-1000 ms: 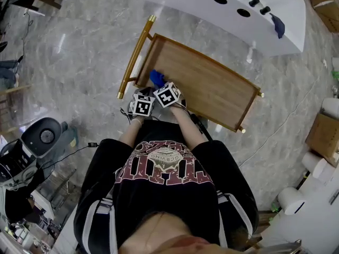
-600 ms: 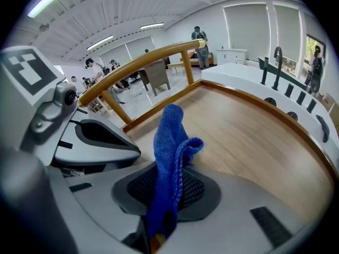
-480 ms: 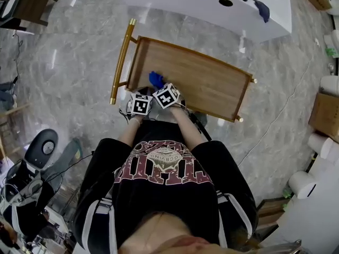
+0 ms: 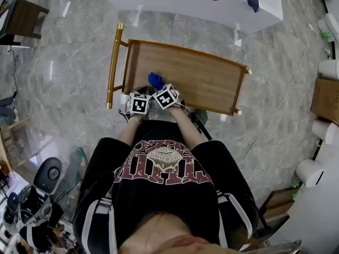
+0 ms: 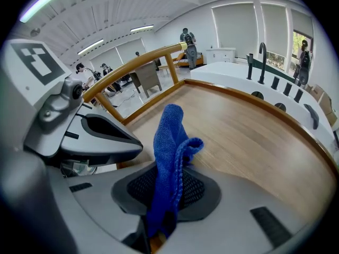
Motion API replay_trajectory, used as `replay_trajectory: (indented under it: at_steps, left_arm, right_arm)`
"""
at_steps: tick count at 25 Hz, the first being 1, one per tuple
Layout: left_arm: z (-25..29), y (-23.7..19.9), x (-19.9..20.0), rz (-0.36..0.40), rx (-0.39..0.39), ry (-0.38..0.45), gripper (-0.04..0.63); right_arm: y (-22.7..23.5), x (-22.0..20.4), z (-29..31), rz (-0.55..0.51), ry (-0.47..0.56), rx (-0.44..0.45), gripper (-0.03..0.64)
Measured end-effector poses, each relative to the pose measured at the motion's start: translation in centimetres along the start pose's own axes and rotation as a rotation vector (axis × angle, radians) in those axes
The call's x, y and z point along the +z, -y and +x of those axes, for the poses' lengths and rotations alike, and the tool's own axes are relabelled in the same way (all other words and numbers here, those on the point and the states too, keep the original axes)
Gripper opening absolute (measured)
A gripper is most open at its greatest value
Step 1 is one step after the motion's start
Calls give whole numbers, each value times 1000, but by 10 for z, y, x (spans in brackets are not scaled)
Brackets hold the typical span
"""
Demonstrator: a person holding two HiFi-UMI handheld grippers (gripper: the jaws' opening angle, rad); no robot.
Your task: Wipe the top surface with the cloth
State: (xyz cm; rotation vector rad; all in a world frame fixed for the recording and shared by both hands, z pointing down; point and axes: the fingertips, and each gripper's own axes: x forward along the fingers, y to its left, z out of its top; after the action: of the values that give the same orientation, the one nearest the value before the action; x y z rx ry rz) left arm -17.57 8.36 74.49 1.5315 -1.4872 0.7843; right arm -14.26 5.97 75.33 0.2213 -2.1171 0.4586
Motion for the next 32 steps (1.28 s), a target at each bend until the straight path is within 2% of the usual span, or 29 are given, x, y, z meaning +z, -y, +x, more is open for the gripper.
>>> replay_trajectory:
  at_steps: [12,19,32]
  left_arm:
    - [10,24,11,63,-37,-19,48]
    - [18,38,15,59,-65,-36,46]
    - [33,51,27,107,-90,-50,46]
  right_arm:
    - [18,-16,-17,47,-4,-35,86]
    - [29,-27,-26,77,-8,-49,86]
    - [47,-40,-41,129,-4,-83,86]
